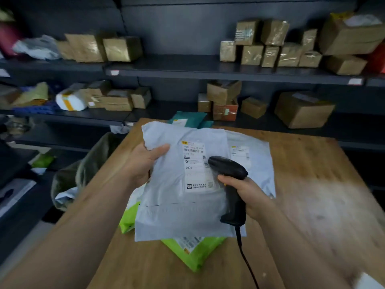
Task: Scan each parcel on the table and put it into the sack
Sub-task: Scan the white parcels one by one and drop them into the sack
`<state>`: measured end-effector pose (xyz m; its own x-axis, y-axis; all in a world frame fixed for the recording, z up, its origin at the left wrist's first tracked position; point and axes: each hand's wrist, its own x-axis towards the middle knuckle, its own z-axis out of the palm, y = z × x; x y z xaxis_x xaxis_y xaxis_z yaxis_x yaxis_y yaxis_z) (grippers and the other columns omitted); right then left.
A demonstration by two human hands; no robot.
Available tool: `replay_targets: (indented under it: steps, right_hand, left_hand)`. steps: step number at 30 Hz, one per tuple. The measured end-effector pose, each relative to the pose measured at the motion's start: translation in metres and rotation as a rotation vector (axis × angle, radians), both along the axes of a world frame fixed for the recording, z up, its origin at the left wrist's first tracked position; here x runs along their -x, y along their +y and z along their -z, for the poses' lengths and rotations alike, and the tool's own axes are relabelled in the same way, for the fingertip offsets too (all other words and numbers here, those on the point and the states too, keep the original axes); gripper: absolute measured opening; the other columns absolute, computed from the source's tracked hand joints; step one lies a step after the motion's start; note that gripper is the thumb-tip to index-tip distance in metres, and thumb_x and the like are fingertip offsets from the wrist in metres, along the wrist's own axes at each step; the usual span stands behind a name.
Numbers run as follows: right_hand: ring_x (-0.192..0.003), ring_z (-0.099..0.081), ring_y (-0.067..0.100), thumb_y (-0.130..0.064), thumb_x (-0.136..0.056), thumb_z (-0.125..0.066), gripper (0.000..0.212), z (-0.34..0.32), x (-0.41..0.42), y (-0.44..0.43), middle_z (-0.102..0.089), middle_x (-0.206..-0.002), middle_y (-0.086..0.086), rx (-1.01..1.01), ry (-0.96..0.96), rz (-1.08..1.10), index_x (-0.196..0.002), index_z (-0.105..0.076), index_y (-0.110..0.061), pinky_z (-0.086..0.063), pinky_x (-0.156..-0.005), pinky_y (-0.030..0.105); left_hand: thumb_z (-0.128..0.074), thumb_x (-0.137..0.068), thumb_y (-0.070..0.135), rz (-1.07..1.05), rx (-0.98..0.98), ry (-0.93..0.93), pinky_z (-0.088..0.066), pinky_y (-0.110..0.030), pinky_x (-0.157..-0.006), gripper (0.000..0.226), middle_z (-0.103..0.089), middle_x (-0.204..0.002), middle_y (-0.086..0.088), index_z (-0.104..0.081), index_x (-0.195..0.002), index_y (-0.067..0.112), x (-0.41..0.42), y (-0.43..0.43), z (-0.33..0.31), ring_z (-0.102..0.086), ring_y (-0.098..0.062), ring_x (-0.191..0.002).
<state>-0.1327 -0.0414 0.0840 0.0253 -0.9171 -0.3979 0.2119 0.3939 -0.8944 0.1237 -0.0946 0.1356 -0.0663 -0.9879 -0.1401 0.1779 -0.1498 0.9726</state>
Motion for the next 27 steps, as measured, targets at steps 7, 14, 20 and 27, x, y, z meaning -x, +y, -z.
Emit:
replay_targets:
  steps: [7,14,20,27]
  right_hand:
    - [-0.074,-0.07,0.023,-0.015,-0.077,-0.079,0.008,-0.022,-0.172,0.008,-0.075,-0.084,0.009,0.035,0.068,-0.075,-0.083,-0.076,-0.012,-0.057,-0.072,0.035]
    - [-0.062,-0.06,0.02,-0.013,-0.082,-0.075,0.01,-0.02,-0.375,0.035,-0.064,-0.068,0.004,0.067,0.091,-0.202,-0.088,-0.071,-0.006,-0.049,-0.06,0.031]
    - [-0.05,-0.052,0.02,-0.017,-0.079,-0.078,0.015,-0.011,-0.526,0.035,-0.057,-0.059,0.005,-0.017,0.127,-0.328,-0.078,-0.068,-0.007,-0.044,-0.055,0.03]
    - [-0.06,-0.056,0.019,-0.019,-0.077,-0.08,0.019,0.021,-0.64,-0.018,-0.06,-0.065,0.003,-0.071,0.138,-0.357,-0.088,-0.07,-0.006,-0.045,-0.059,0.03]
  left_hand:
    - [-0.07,-0.084,0.005,-0.076,0.037,-0.162,-0.06,-0.036,-0.074,0.048,-0.071,-0.112,-0.001,-0.053,-0.126,0.021,-0.185,0.061,-0.002,-0.07,-0.021,-0.1]
    - [-0.083,-0.072,0.009,-0.195,-0.032,-0.372,-0.055,-0.043,-0.088,0.089,-0.061,-0.127,0.013,-0.033,-0.14,0.038,-0.392,0.144,0.015,-0.063,-0.013,-0.112]
    - [-0.083,-0.071,0.012,-0.427,-0.063,-0.52,-0.047,-0.038,-0.1,0.102,-0.05,-0.124,0.027,-0.02,-0.142,0.047,-0.517,0.178,0.029,-0.053,-0.011,-0.119]
    - [-0.082,-0.07,0.011,-0.556,-0.134,-0.568,-0.047,-0.041,-0.097,0.096,-0.05,-0.131,0.01,-0.027,-0.145,0.034,-0.615,0.131,0.065,-0.052,-0.021,-0.119]
